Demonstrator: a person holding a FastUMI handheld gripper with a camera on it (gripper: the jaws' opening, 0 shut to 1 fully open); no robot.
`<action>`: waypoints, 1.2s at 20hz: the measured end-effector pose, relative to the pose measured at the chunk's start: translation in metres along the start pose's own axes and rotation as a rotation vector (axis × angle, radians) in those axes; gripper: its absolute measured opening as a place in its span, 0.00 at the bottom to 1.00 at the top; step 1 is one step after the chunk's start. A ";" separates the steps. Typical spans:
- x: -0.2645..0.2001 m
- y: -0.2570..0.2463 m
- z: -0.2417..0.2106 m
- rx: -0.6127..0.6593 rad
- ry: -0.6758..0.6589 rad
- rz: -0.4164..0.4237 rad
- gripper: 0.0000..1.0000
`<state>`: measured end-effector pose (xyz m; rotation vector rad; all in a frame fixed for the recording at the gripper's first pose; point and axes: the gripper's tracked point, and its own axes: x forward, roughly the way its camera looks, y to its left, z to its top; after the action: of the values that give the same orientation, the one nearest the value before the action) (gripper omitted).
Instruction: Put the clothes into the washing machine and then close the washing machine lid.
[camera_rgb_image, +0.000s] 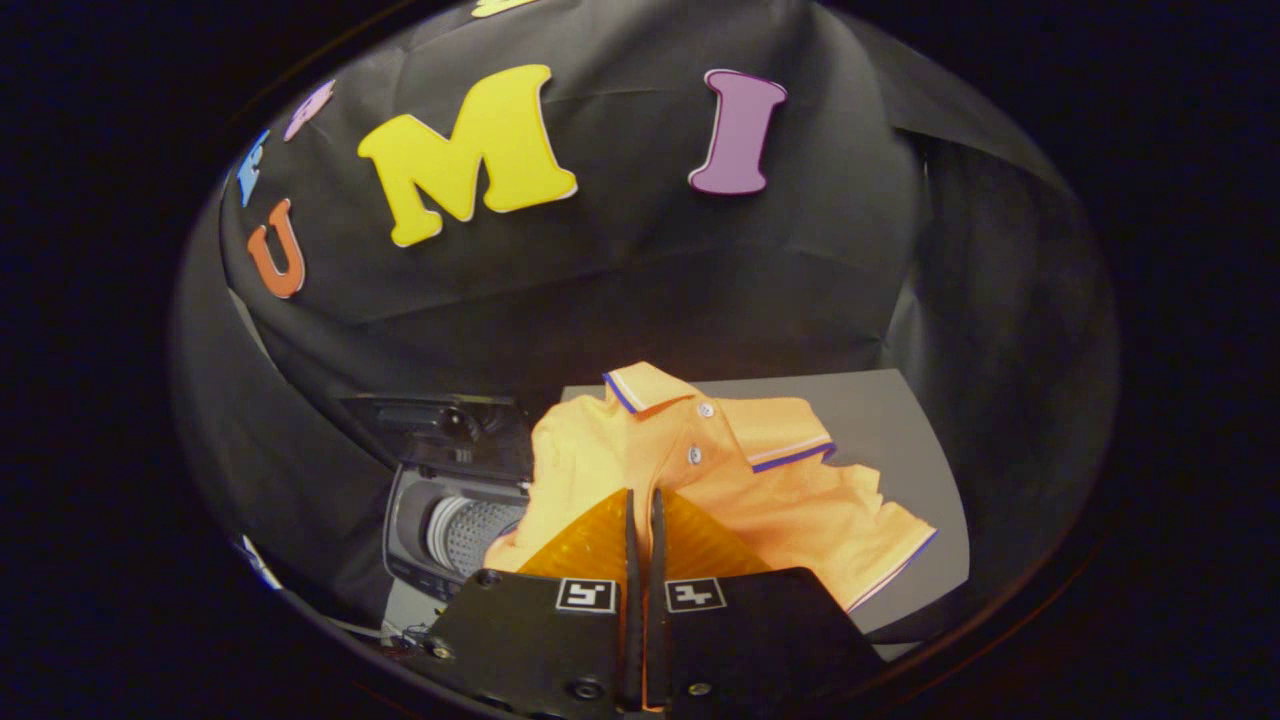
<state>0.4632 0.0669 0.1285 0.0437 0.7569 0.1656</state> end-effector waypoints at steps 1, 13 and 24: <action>-0.001 0.012 0.005 -0.007 -0.006 0.015 0.05; 0.009 0.149 0.015 -0.132 0.001 0.141 0.05; 0.027 0.243 0.002 -0.191 0.022 0.227 0.05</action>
<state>0.4518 0.3110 0.1357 -0.0540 0.7542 0.4539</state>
